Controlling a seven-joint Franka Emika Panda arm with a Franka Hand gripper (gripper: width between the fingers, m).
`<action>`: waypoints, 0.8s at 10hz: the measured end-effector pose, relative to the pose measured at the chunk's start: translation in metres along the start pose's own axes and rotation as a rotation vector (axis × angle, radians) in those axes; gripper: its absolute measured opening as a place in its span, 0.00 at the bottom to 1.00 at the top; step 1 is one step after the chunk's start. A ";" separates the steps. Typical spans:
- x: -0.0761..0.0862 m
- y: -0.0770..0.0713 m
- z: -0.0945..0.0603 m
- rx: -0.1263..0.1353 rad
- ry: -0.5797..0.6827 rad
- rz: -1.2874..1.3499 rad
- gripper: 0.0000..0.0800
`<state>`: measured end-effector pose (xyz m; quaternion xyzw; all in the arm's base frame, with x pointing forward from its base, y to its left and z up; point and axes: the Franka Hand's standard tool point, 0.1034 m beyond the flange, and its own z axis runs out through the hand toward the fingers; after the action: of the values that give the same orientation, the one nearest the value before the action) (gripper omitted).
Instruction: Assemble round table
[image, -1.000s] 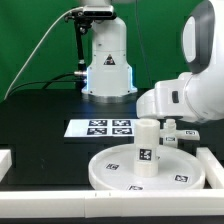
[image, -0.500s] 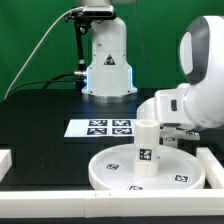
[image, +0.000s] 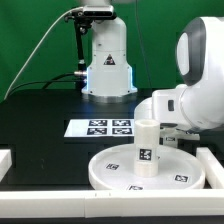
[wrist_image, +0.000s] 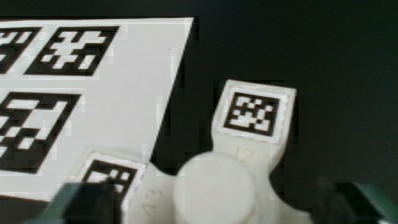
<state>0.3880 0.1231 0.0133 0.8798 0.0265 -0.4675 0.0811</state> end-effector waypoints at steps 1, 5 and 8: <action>0.000 0.001 0.000 0.001 0.000 0.001 0.46; 0.000 0.002 0.000 0.005 -0.001 0.003 0.27; 0.001 0.004 0.000 0.007 -0.001 0.005 0.27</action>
Offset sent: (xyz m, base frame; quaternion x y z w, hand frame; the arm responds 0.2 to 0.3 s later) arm 0.0000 0.0000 0.0000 0.0000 0.0000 0.0000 1.0000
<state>0.3891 0.1196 0.0133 0.8800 0.0225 -0.4679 0.0790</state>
